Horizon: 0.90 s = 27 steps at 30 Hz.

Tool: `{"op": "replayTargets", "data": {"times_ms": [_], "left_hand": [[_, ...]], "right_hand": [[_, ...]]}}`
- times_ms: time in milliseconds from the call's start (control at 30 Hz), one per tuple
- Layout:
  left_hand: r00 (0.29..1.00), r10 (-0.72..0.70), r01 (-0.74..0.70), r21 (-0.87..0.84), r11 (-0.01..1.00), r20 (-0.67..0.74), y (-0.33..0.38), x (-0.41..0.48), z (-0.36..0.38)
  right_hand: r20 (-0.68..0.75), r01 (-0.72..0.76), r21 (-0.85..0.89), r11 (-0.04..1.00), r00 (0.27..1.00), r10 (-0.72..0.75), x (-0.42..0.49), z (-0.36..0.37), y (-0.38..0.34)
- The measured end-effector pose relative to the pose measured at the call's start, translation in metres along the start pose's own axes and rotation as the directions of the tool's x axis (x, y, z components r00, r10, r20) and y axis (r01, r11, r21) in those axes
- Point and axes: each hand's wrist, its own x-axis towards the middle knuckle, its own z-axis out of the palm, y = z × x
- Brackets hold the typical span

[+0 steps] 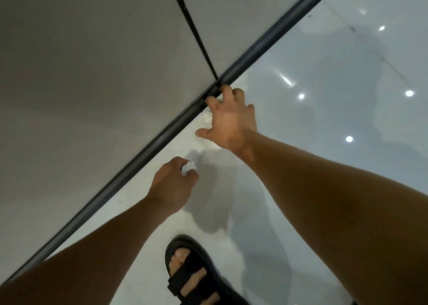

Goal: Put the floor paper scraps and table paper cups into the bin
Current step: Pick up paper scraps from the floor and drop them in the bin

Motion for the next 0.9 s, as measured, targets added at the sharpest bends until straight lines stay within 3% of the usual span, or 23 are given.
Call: {"op": "replayTargets", "data": {"times_ms": [133, 367, 667, 900], "left_hand": [[0.999, 0.032, -0.032, -0.015, 0.999, -0.005, 0.001, 0.010, 0.004], [0.998, 0.054, -0.054, 0.017, 0.998, 0.011, 0.018, -0.025, 0.009], [0.972, 0.234, -0.232, 0.071, 0.970, -0.023, 0.127, -0.141, -0.046], [0.979, 0.201, -0.197, 0.081, 0.977, -0.042, 0.180, -0.281, -0.106]], "right_hand": [[-0.019, 0.075, -0.069, 0.995, 0.997, -0.076, -0.005, 0.018, -0.008], [0.099, 0.122, 0.039, 0.992, 0.987, -0.125, -0.075, -0.016, 0.037], [0.240, 0.114, -0.029, 0.993, 0.965, -0.104, -0.172, -0.191, 0.061], [0.257, 0.223, -0.068, 0.973, 0.946, -0.198, -0.231, -0.358, 0.034]]}}
